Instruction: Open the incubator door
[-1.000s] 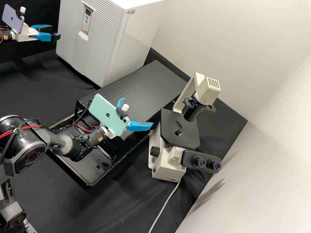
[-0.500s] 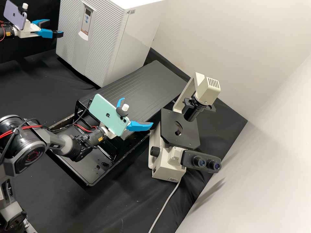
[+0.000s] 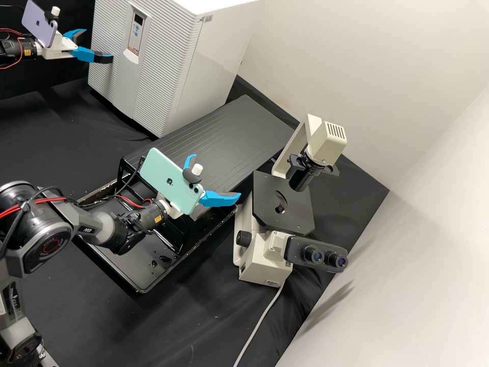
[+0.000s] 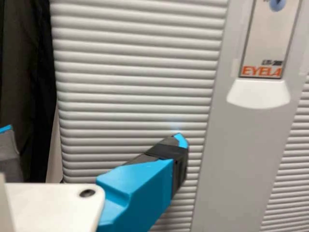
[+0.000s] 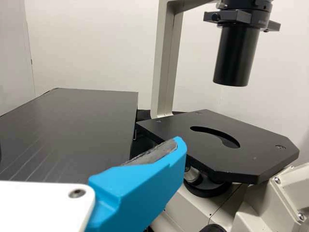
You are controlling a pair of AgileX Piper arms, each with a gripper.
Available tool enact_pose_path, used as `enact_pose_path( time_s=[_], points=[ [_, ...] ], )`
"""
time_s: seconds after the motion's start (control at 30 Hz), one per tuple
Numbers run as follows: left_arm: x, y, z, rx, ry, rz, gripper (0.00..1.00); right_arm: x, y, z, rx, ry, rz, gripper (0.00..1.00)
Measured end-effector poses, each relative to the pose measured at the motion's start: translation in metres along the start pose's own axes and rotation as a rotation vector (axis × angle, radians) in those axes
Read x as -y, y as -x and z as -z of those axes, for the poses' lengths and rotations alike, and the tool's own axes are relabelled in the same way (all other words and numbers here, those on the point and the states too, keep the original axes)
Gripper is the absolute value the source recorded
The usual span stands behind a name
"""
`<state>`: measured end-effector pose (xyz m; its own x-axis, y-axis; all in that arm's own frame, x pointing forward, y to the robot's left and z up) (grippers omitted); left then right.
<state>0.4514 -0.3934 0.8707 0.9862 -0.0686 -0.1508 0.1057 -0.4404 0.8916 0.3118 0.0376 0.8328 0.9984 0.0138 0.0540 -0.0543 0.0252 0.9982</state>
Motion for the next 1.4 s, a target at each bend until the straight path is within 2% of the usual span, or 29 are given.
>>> enact_pose_path(
  time_s=[0.07,0.13,0.7,0.73,1.4],
  points=[
    [0.0026,-0.0024,0.0021,-0.003,0.025,0.001,1.0,0.0,0.0,0.0,0.0,0.0,0.0,1.0],
    [0.003,-0.0033,0.0027,-0.003,0.034,0.001,1.0,0.0,0.0,0.0,0.0,0.0,0.0,1.0],
    [0.0054,-0.0043,0.0036,0.0,0.049,0.002,1.0,0.0,0.0,0.0,0.0,0.0,0.0,1.0],
    [0.0061,-0.0045,0.004,-0.001,0.049,0.003,0.0,0.0,0.0,0.0,0.0,0.0,0.0,1.0],
    [0.0066,-0.0048,0.0035,0.009,0.049,-0.003,0.0,0.0,0.0,0.0,0.0,0.0,0.0,1.0]
  ],
)
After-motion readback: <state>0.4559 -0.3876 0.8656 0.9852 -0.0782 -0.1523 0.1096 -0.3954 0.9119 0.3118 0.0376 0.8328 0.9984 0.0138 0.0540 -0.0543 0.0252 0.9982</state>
